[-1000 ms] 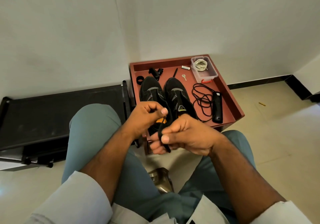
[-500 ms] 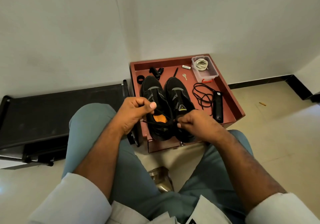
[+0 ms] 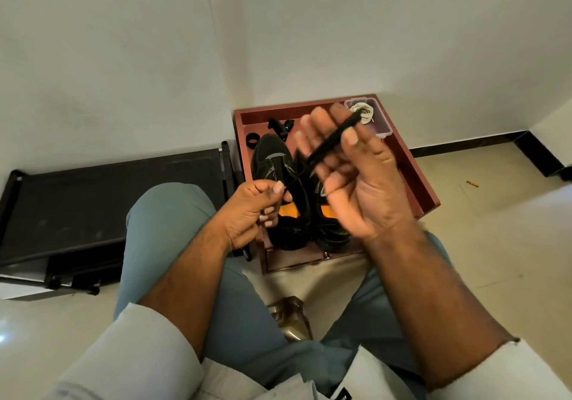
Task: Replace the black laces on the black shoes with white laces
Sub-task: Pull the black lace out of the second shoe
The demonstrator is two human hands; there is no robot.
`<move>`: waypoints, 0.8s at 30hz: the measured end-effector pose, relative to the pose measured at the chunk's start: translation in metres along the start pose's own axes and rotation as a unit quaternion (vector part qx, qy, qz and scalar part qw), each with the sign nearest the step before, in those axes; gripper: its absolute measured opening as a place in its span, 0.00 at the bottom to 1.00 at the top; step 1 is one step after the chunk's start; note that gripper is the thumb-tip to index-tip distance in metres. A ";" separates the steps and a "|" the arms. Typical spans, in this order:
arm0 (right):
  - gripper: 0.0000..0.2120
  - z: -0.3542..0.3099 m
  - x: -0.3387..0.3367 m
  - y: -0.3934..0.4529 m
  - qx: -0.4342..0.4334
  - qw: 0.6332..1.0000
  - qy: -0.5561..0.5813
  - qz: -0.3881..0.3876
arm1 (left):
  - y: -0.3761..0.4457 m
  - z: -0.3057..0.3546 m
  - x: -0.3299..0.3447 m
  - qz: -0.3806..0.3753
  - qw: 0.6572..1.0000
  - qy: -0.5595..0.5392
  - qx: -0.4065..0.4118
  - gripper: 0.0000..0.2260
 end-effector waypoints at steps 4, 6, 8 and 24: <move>0.11 -0.015 -0.036 0.010 -0.066 0.838 -0.539 0.062 | -0.006 0.004 -0.005 -0.026 0.997 0.061 -0.035 0.14; 0.07 0.009 -0.057 0.011 -0.026 0.738 -0.674 0.007 | -0.007 0.007 -0.008 -0.041 0.993 0.095 -0.050 0.15; 0.07 0.036 -0.079 0.007 0.050 0.673 -0.737 -0.042 | -0.007 0.009 -0.011 -0.045 0.991 0.115 -0.053 0.14; 0.13 0.036 0.003 -0.010 0.131 0.988 0.023 -0.082 | 0.001 -0.001 0.027 -0.099 0.994 0.044 -0.016 0.13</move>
Point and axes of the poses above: each hand's wrist, its own y-axis towards the middle knuckle, its own x-axis out of the palm, z = x × y, the point moved 8 cm from there along y, towards the middle knuckle, and after that the axes turned 6 degrees about x, right-handed, at the moved point
